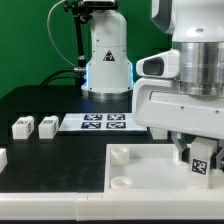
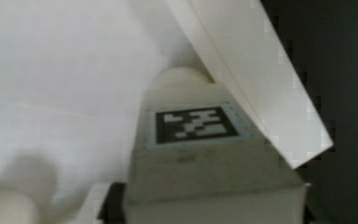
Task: Assemble one leg
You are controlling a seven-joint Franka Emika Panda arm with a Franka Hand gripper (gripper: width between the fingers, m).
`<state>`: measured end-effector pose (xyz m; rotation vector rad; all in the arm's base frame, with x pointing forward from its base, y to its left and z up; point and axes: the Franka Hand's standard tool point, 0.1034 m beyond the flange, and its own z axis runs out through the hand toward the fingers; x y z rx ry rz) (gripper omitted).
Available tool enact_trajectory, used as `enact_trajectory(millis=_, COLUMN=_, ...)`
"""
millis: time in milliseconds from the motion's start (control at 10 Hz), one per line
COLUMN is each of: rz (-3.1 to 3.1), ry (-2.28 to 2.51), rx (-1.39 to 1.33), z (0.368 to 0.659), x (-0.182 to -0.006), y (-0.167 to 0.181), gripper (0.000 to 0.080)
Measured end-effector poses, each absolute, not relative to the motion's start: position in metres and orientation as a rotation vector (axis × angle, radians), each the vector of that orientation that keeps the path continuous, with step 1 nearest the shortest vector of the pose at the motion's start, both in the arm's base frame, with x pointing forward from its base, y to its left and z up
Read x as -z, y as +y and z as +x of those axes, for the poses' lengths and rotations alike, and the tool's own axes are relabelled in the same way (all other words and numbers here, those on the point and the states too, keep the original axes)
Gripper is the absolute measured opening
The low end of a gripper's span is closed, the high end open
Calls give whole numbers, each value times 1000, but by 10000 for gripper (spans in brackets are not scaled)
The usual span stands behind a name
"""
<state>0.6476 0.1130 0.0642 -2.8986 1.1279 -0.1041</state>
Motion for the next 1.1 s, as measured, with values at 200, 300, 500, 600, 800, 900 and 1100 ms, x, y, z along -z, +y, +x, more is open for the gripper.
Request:
enact_trajectory(millis=200, rz=-2612, ry=1657, rx=53, z=646, x=-64, y=107, gripper=295)
enact_trajectory(millis=300, rz=-2460, ry=1849, rx=17, z=644, x=-64, y=107, gripper=295)
enact_trajectory(millis=500, rz=-2128, ry=2210, rx=-48, z=641, x=-63, y=109, gripper=296)
enact_trajectory(millis=600, rz=-2014, ry=2311, rx=-61, z=640, x=-62, y=109, gripper=296)
enact_trajectory(millis=800, rz=-1708, ry=2521, rx=-88, z=639, x=-63, y=109, gripper=297)
enact_trajectory(millis=900, rz=-1654, ry=2564, rx=-87, z=639, x=-63, y=110, gripper=297)
enact_trajectory(millis=1100, rz=-1717, ry=2533, rx=-60, z=638, x=-63, y=110, gripper=297)
